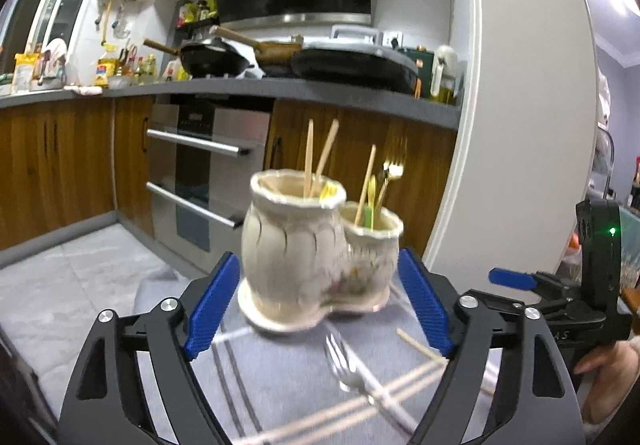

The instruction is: Organize utensils

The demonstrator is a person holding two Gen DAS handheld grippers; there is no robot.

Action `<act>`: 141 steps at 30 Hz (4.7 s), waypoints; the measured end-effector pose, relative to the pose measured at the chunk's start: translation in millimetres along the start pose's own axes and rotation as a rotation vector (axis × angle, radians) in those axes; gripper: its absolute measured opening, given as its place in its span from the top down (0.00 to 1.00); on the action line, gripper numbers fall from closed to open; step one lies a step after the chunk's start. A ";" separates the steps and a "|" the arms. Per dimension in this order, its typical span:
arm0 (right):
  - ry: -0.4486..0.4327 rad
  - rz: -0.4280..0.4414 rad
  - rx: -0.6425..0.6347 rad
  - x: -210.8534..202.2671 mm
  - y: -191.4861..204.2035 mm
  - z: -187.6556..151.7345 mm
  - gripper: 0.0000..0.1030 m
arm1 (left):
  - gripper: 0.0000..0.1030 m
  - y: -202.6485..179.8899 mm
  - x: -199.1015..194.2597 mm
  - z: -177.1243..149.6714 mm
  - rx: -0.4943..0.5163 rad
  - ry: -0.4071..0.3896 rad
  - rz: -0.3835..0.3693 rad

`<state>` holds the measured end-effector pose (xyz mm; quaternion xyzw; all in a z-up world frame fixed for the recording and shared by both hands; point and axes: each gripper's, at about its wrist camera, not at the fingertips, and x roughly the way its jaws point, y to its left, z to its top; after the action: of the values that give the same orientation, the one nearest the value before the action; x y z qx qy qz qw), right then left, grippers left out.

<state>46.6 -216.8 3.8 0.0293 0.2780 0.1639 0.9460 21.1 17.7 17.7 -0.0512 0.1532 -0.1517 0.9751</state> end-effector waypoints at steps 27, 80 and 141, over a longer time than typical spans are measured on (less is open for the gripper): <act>0.377 0.086 -0.220 60.9 106.1 -42.2 0.77 | 0.07 28.9 -19.1 -43.5 -0.061 0.171 0.092; -0.225 0.094 0.160 -70.4 -69.1 1.2 0.95 | 0.86 -139.1 115.6 -68.3 0.198 0.677 0.022; -0.219 0.144 0.121 -69.8 -59.4 -3.5 0.95 | 0.91 -128.0 103.8 -74.2 0.135 0.731 0.204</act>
<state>6.9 -295.8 28.3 0.1239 0.1798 0.2100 0.9530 56.2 -140.0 -63.3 0.0860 0.4846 -0.0719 0.8675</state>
